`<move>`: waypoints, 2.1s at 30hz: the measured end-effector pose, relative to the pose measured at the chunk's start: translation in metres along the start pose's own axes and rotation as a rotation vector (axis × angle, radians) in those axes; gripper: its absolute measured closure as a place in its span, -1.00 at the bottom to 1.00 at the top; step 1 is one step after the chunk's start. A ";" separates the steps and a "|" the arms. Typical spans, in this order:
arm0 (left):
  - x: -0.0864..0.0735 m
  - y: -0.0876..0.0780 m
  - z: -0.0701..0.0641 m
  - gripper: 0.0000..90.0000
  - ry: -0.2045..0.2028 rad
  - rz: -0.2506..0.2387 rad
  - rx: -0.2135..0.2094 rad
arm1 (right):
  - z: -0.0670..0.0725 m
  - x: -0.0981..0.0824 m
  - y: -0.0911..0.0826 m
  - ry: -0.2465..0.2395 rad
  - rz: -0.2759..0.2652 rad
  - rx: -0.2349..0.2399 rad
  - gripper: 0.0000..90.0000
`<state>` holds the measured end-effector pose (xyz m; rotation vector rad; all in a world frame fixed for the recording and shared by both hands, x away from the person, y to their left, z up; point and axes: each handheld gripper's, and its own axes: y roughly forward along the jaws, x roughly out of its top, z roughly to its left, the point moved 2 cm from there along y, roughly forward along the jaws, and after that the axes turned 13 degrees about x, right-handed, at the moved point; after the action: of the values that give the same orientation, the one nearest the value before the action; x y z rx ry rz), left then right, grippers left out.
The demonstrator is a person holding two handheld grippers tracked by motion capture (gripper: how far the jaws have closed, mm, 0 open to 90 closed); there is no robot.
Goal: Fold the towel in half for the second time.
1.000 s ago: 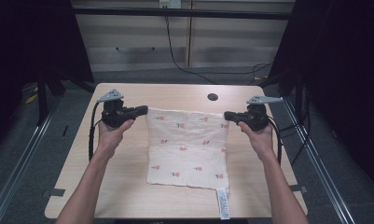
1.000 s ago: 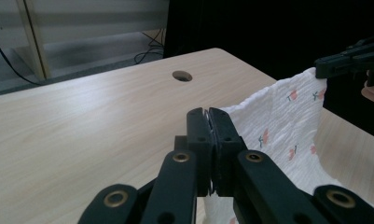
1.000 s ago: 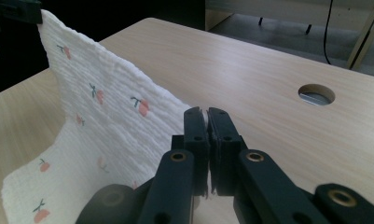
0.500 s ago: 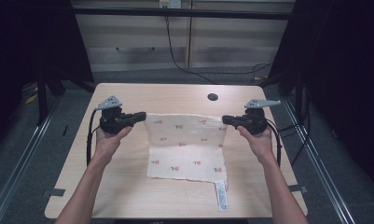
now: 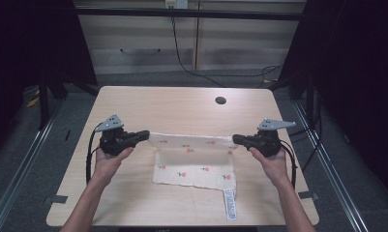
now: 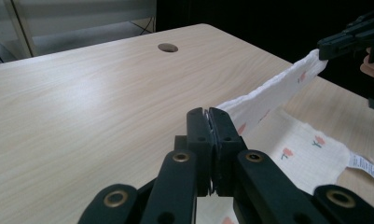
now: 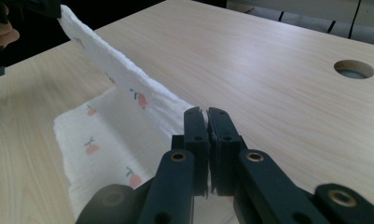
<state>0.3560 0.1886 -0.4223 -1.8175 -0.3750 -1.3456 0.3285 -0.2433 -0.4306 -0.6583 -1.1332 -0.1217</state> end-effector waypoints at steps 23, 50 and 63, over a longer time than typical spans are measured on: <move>-0.074 -0.011 -0.023 0.96 0.033 0.187 -0.045 | 0.023 -0.055 0.007 0.033 0.107 0.029 0.94; -0.092 -0.020 -0.021 0.60 0.027 0.218 0.018 | 0.031 -0.075 0.003 0.086 0.128 0.067 0.58; -0.071 0.032 -0.029 0.67 0.046 0.258 -0.021 | -0.004 -0.059 0.024 0.114 0.144 0.005 0.48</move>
<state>0.3313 0.1633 -0.4971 -1.7805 -0.0971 -1.2124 0.3152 -0.2399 -0.4933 -0.7180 -0.9727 -0.0329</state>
